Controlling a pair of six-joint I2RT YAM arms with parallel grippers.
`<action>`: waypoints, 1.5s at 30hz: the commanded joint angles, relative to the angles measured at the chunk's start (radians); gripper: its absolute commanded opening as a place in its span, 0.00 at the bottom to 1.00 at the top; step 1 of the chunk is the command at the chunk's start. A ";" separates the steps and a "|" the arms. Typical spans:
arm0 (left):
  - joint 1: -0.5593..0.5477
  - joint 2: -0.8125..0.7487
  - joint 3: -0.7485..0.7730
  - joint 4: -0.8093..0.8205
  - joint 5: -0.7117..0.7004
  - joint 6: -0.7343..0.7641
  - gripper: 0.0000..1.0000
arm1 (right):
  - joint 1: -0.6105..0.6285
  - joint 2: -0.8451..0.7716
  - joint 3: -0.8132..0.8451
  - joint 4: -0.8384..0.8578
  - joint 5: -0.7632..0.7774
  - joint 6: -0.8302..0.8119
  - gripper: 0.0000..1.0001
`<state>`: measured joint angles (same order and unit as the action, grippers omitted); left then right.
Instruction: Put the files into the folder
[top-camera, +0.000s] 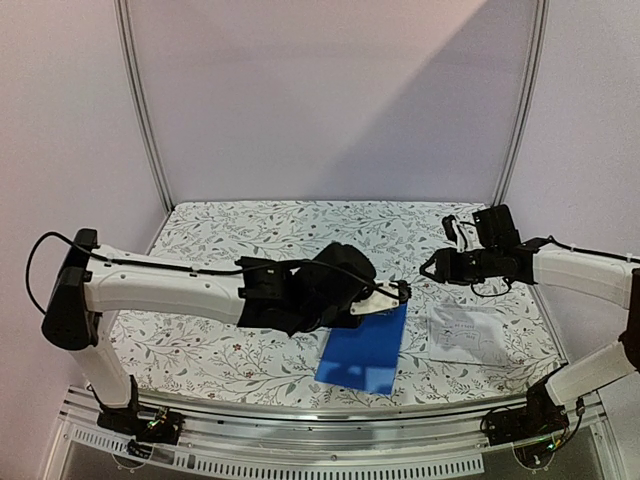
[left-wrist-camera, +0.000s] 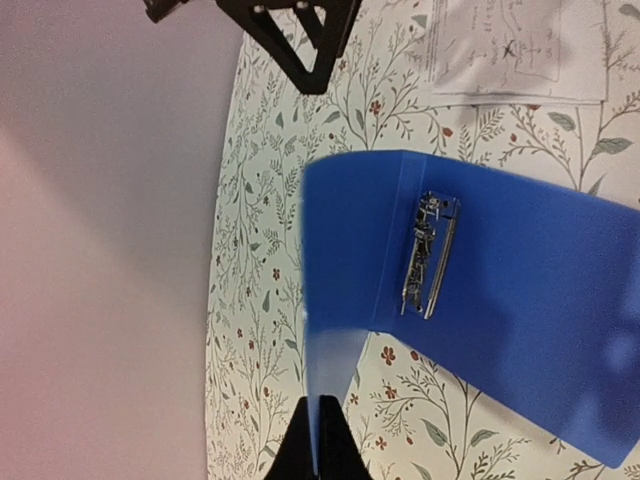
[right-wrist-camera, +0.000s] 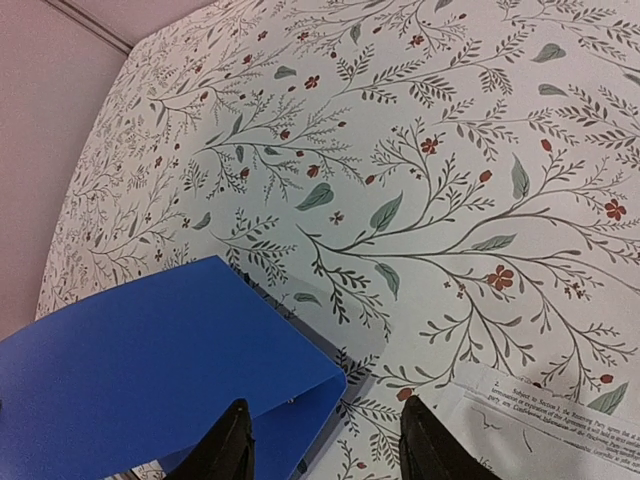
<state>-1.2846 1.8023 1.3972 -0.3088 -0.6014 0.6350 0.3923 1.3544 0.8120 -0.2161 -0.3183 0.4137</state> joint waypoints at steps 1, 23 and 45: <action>0.005 0.068 0.125 -0.144 -0.070 -0.080 0.00 | 0.002 -0.041 0.014 0.018 -0.004 -0.008 0.48; 0.191 0.130 0.627 -0.669 0.288 -0.678 0.00 | 0.015 -0.072 0.149 -0.053 0.087 -0.071 0.78; 0.684 -0.392 -0.203 -0.085 1.101 -1.405 0.00 | 0.195 0.225 0.231 0.195 -0.120 -0.030 0.58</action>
<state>-0.6491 1.5177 1.3590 -0.6022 0.4030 -0.6079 0.5613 1.5070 0.9974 -0.0425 -0.4088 0.3893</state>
